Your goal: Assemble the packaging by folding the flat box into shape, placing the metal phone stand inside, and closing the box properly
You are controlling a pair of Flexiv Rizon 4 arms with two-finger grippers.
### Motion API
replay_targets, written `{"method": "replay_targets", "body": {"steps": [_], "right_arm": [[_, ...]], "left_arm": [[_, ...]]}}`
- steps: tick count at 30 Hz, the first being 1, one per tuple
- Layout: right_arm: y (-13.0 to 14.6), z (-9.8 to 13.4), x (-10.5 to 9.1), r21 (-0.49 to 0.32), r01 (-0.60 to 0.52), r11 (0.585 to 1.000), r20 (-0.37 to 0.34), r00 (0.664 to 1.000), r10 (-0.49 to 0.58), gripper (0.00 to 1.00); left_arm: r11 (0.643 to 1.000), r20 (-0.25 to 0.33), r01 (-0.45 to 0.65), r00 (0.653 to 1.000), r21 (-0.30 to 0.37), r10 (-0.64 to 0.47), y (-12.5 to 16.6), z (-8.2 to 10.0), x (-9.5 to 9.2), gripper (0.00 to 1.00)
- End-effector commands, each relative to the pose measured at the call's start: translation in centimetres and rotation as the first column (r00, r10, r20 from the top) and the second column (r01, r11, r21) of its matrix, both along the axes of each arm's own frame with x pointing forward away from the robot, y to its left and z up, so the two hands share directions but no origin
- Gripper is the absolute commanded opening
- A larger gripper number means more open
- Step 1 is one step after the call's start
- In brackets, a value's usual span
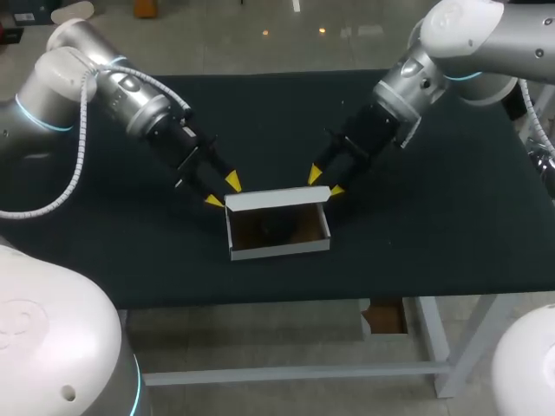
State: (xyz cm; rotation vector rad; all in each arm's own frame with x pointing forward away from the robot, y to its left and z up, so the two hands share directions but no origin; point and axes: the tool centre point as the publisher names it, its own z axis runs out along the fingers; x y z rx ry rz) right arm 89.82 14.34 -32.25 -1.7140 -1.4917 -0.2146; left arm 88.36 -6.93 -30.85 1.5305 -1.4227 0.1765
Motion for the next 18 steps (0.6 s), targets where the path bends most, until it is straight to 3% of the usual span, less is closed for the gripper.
{"method": "replay_targets", "body": {"steps": [1, 18], "right_arm": [[0.56, -0.13, 0.33, 0.004, -0.010, 1.000, -0.008, 1.000, 0.010, 0.44], [1.04, 0.30, 0.97, 0.008, -0.015, 1.000, -0.010, 1.000, 0.015, 0.44]], "left_arm": [[1.000, -0.011, 0.007, 1.000, -0.004, -0.007, -0.41, -0.07, 0.48, 0.46], [1.000, -0.029, -0.004, 1.000, -0.006, 0.004, -0.48, 0.37, 0.97, 0.45]]}}
